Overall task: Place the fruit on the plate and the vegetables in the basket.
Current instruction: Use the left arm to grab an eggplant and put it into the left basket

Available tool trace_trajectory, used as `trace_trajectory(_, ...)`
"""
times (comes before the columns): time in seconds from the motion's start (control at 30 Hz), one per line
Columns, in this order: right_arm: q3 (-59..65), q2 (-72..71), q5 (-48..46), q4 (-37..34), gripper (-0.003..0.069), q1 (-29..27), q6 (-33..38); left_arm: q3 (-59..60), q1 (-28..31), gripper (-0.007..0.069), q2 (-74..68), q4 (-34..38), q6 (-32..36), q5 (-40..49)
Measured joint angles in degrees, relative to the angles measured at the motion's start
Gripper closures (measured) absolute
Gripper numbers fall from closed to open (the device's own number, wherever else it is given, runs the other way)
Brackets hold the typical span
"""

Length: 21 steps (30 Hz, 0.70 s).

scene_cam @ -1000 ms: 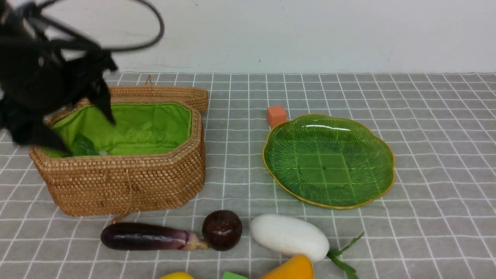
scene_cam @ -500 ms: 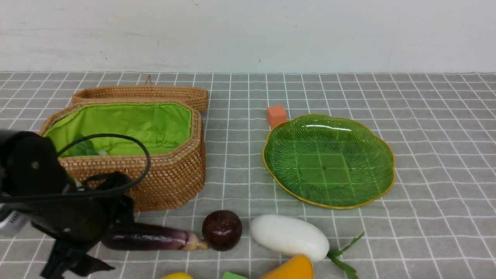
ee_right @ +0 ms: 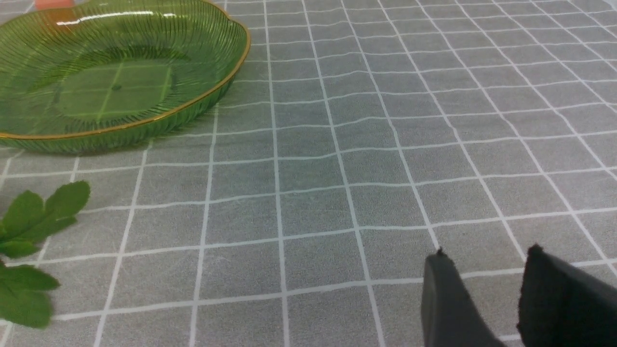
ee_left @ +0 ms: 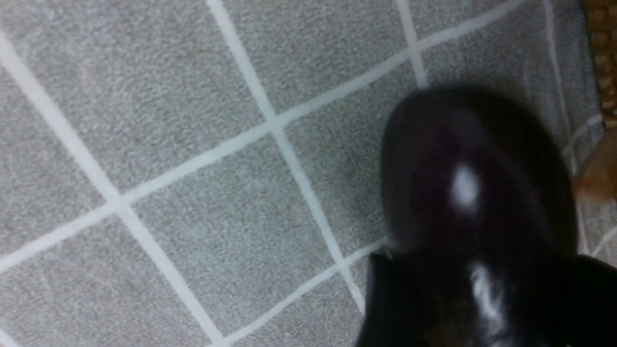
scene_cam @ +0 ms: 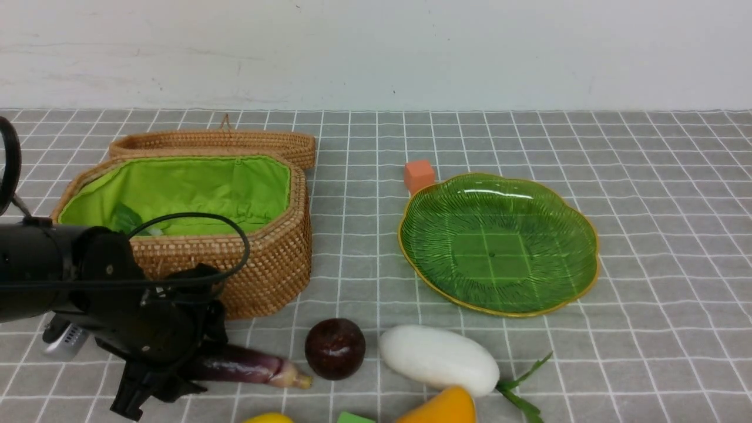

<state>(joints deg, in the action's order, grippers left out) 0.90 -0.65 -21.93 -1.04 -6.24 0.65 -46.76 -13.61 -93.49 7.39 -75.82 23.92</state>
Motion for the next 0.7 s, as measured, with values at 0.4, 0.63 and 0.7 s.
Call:
trace_trajectory(0.4,0.0,0.0,0.0,0.0,0.0417,0.0,0.0,0.0,0.1,0.0228,12.5,0.5,1.7,7.7)
trace_trajectory(0.63,0.0,0.0,0.0,0.0,0.0417,0.0,0.0,-3.9,0.6,0.0228,24.8,3.9,6.5,9.5)
trace_trajectory(0.7,0.0,0.0,0.0,0.0,0.0417,0.0,0.0,-7.6,1.9,0.0230,26.3,4.0,7.6,8.7)
